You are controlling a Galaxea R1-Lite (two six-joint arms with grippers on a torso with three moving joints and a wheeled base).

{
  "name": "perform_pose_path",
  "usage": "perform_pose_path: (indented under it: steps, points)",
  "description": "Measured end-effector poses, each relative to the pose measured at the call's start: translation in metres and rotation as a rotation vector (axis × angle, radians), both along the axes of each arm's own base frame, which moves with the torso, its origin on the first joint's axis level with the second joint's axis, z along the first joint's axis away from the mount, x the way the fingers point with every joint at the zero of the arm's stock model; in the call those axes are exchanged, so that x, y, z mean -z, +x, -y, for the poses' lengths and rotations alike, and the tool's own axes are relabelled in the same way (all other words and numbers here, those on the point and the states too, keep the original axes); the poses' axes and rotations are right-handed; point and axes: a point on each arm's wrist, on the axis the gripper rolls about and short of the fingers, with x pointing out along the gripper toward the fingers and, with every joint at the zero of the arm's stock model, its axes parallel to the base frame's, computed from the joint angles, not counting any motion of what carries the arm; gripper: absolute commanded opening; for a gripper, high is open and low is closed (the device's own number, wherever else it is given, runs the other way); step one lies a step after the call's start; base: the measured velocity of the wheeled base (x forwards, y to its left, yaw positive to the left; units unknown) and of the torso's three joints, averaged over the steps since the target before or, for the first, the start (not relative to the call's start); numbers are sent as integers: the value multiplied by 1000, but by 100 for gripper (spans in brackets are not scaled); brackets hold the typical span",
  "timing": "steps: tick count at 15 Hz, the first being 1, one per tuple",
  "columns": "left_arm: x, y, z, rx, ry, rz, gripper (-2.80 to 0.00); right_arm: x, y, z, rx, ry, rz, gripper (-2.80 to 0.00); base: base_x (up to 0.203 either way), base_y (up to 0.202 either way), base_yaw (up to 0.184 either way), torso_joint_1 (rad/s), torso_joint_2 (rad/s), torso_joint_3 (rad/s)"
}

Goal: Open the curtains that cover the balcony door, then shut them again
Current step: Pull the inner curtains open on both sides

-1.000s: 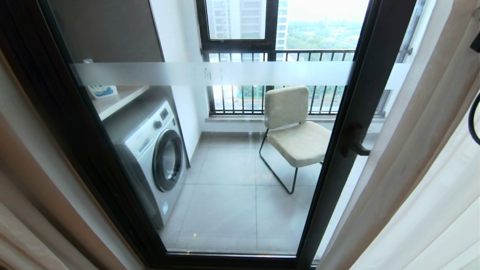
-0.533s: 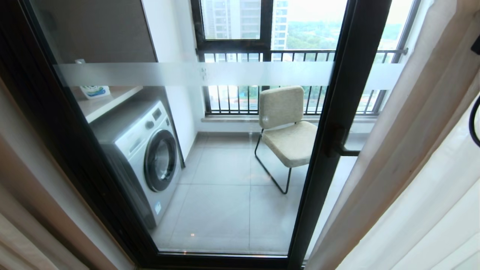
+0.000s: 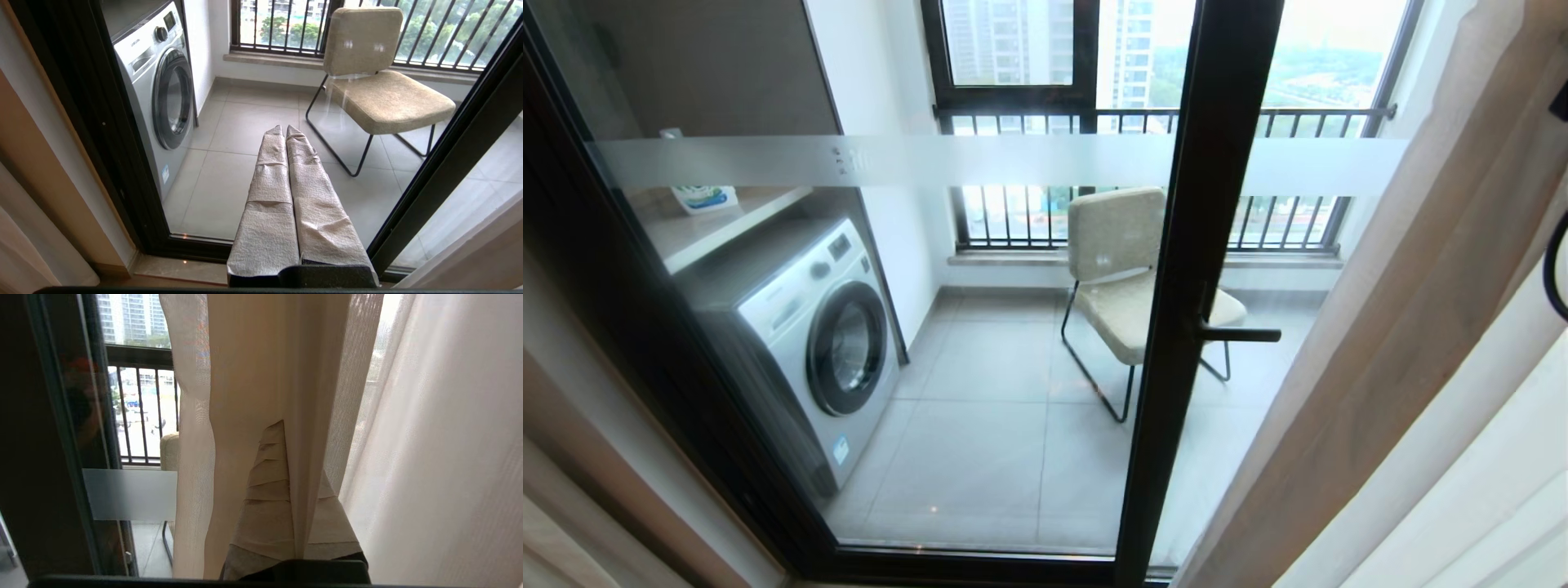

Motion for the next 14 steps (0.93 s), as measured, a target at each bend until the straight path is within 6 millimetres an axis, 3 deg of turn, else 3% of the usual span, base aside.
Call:
perform_pose_path:
  steps: [14]
  points:
    - [0, 0, 0, 0, 0, 0, -280, 2, -2, 24, 100, 0, -7, -280, 0, -190, 3, 2, 2, 2]
